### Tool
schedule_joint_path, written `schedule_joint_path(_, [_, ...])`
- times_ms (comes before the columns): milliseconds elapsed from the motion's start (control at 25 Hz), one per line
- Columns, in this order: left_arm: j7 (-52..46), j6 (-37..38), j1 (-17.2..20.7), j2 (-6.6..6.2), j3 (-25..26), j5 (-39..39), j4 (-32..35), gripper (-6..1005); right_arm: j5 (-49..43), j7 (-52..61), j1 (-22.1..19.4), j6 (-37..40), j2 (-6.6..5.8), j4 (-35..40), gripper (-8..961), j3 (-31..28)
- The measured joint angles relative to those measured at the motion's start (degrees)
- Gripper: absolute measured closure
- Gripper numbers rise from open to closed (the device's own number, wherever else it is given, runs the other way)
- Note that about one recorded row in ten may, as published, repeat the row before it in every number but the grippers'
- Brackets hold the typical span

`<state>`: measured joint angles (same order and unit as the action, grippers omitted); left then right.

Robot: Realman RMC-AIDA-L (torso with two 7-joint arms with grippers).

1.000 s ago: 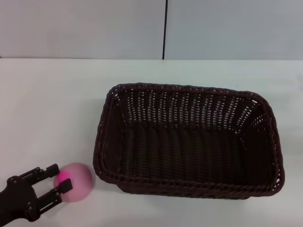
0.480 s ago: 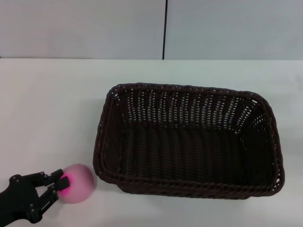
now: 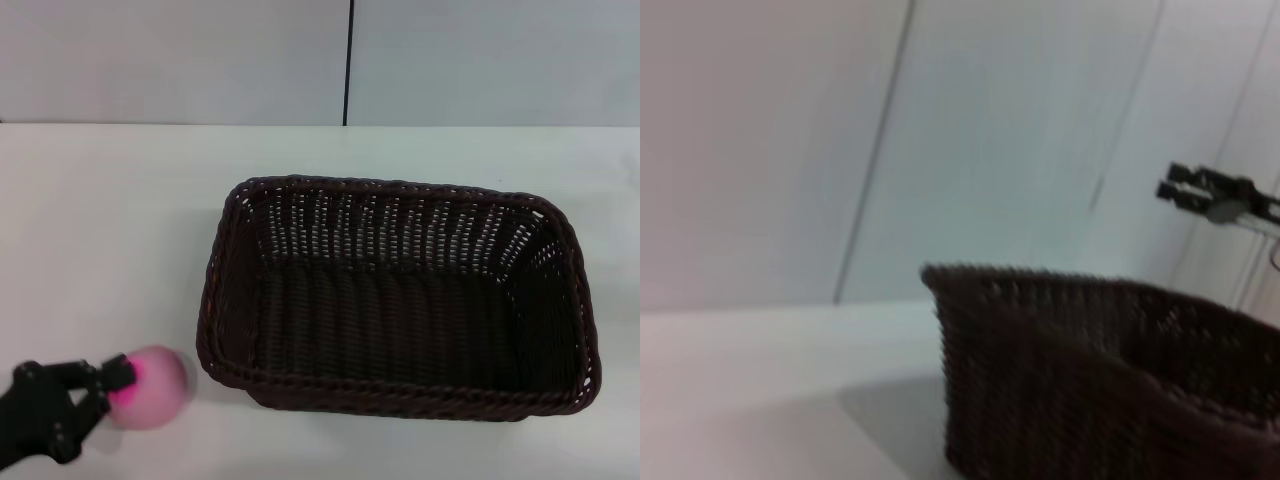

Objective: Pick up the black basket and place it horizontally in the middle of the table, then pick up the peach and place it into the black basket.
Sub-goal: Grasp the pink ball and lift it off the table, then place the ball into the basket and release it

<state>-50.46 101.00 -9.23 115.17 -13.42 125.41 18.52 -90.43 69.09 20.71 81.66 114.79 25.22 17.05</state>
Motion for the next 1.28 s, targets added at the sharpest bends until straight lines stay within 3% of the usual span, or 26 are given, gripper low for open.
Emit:
schedule_joint_path(280, [-0.86, 5.52, 0.07, -1.27, 13.11, -0.25, -0.65, 963, -0.01, -0.31, 0.13, -0.3, 0.09, 0.0, 238, -0.02])
schedule_joint_path(400, [-2.28, 9.14, -0.92, -1.17, 16.81, -0.29, -0.78, 963, 0.0, -0.74, 0.03, -0.64, 0.08, -0.46, 238, -0.43])
schedule_joint_path(440, [-3.94, 12.27, -3.39, -0.51, 18.94, -0.51, -1.87, 963, 0.01, -1.01, 0.03, -0.65, 0.05, -0.96, 238, -0.56])
schedule_joint_path(520, [-4.32, 12.64, -4.5, -0.14, 19.07, -0.59, -2.74, 962, 0.01, -1.62, 0.11, -0.67, -0.06, -2.02, 238, -0.61])
schedule_joint_path(640, [-4.71, 11.98, -10.68, 2.3, 17.1, -0.25, -5.67, 962, 0.01, -2.29, 0.21, -0.67, -0.12, -2.82, 239, -0.61])
schedule_joint_path(720, [-4.59, 10.39, -13.41, 2.96, 15.06, -0.25, -7.29, 962, -0.03, -2.35, 0.21, -0.68, -0.04, -2.87, 239, -0.54])
schedule_joint_path(880, [-4.47, 4.25, -18.04, 3.13, 12.12, -0.24, -12.33, 962, -0.14, -2.38, -0.01, -0.67, 0.01, -2.89, 238, -0.46])
schedule_joint_path(1040, [-4.33, 0.67, -19.13, 3.27, 11.67, -0.26, -14.29, 962, -0.33, -2.44, -0.31, -0.67, 0.14, -2.9, 239, -0.41])
schedule_joint_path(1120, [-3.29, 0.21, -19.19, 3.28, 11.64, -0.28, -15.48, 834, -0.39, -2.47, -0.49, -0.67, 0.2, -2.9, 239, -0.49])
schedule_joint_path(1280, [-2.99, 0.62, -19.01, 3.27, 11.66, -0.3, -15.65, 746, -0.44, -2.48, -0.63, -0.57, 0.18, -2.9, 238, -0.22])
